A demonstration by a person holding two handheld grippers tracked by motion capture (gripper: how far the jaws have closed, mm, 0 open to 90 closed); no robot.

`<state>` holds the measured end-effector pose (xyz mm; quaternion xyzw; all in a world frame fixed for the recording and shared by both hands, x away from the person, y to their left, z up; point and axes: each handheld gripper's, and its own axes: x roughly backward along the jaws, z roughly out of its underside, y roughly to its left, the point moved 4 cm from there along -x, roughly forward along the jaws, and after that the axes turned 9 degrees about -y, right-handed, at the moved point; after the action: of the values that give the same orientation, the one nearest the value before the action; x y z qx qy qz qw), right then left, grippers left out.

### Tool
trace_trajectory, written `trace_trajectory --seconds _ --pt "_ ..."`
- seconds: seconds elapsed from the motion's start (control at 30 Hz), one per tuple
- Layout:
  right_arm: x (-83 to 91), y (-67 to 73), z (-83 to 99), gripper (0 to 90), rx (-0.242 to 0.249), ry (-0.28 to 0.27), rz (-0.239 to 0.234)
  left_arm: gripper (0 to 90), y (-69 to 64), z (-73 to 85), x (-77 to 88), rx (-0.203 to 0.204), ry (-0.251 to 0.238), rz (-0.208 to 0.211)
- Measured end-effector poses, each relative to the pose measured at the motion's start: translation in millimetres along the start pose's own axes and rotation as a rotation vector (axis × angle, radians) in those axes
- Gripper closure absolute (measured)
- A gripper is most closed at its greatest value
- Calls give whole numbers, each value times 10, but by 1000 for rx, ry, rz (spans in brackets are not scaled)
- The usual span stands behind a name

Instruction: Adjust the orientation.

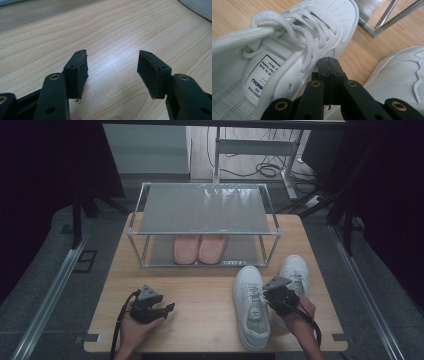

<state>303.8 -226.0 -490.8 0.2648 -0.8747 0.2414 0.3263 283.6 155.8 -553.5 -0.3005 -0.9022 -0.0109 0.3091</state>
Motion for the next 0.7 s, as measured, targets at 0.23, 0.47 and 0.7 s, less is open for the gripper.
trace_trajectory --seconds 0.23,0.47,0.7 --pt "-62 54 -25 900 12 17 -24 420 1 -3 4 0 -2 0" --pt "-125 154 -67 900 11 3 -53 421 7 -14 20 1 -8 -2" --pt "-172 223 -117 900 14 -14 -79 421 20 -13 25 1 -9 -5"
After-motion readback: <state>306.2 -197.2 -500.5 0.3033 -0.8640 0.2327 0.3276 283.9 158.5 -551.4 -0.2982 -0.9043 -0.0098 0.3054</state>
